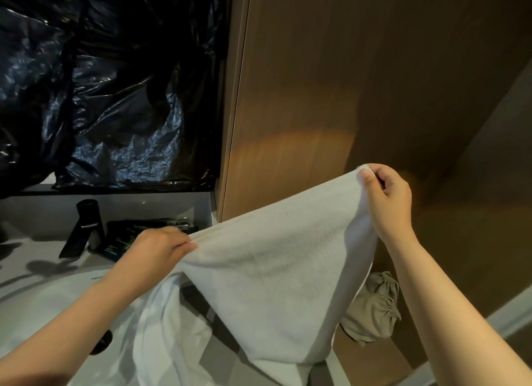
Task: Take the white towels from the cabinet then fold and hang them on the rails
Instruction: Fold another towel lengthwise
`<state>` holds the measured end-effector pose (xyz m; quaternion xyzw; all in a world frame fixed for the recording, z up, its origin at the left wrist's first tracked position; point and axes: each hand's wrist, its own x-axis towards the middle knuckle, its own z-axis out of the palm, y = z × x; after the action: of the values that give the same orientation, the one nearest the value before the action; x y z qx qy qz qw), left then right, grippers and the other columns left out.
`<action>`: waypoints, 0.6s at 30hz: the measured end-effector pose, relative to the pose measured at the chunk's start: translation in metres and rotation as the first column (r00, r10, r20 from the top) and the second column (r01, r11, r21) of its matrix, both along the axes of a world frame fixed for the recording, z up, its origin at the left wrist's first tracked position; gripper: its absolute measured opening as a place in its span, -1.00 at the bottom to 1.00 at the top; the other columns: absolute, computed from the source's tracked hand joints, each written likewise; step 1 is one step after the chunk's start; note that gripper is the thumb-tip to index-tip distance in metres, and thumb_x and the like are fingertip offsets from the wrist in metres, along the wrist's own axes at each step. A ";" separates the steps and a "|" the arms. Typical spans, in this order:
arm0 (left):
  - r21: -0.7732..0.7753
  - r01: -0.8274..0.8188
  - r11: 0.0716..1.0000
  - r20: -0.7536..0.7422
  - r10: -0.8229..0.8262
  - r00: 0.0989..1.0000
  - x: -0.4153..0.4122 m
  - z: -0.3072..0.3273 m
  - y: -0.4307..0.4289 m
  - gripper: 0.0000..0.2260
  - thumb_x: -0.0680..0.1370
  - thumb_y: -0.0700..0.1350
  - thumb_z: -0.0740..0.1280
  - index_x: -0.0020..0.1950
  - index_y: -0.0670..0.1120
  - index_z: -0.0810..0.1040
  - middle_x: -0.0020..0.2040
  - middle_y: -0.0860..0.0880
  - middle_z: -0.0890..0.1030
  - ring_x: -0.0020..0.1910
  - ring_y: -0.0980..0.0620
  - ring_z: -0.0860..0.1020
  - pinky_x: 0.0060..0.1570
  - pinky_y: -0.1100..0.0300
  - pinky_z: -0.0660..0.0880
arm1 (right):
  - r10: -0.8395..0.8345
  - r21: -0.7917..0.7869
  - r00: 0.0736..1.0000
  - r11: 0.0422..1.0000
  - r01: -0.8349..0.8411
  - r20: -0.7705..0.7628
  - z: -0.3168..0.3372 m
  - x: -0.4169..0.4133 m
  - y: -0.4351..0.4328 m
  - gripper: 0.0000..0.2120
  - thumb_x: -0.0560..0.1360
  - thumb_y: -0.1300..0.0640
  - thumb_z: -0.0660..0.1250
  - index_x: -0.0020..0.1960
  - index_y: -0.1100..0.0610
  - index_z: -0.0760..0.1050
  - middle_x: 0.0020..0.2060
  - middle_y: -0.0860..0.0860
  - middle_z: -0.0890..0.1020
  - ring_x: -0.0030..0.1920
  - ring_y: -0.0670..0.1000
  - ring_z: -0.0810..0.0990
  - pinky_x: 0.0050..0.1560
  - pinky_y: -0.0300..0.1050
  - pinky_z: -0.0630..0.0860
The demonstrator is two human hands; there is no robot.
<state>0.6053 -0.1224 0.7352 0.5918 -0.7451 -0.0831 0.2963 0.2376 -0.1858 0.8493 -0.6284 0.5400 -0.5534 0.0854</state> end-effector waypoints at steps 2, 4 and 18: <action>-0.066 -0.034 0.997 -0.044 0.031 0.999 -0.002 0.005 -0.002 -0.89 0.53 -0.07 0.39 -0.18 -0.03 0.62 -0.25 0.13 0.52 -0.26 0.19 0.51 -0.23 0.27 0.40 | -0.003 -0.019 1.000 1.000 0.003 0.019 0.001 -0.002 0.001 -0.86 0.61 0.07 0.24 0.02 0.07 0.56 -0.12 -0.13 0.60 -0.04 -0.23 0.55 -0.09 -0.53 0.41; -0.113 -0.104 0.988 -0.080 0.095 0.992 -0.004 0.013 -0.005 -0.92 0.50 -0.06 0.43 -0.08 -0.04 0.58 -0.22 0.11 0.49 -0.25 0.17 0.47 -0.25 0.24 0.38 | -0.014 -0.048 0.999 0.999 0.015 0.032 0.004 -0.002 0.002 -0.88 0.62 0.09 0.23 0.00 0.05 0.55 -0.14 -0.17 0.58 -0.07 -0.30 0.53 -0.13 -0.57 0.39; -0.250 -0.201 0.947 0.070 0.225 0.972 -0.007 0.142 -0.068 -0.78 0.55 -0.03 0.33 -0.10 -0.18 0.64 -0.01 -0.15 0.52 -0.06 -0.10 0.51 -0.09 0.10 0.41 | -0.307 -0.241 0.951 0.927 0.288 -0.045 0.052 -0.005 -0.006 -0.77 0.66 0.03 0.13 0.08 0.13 0.50 -0.06 -0.05 0.53 -0.07 -0.10 0.48 -0.14 -0.35 0.36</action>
<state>0.5980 -0.1905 0.8768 0.6318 -0.6948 0.0699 0.3364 0.2324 -0.1919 0.9010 -0.5669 0.5639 -0.5929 -0.0953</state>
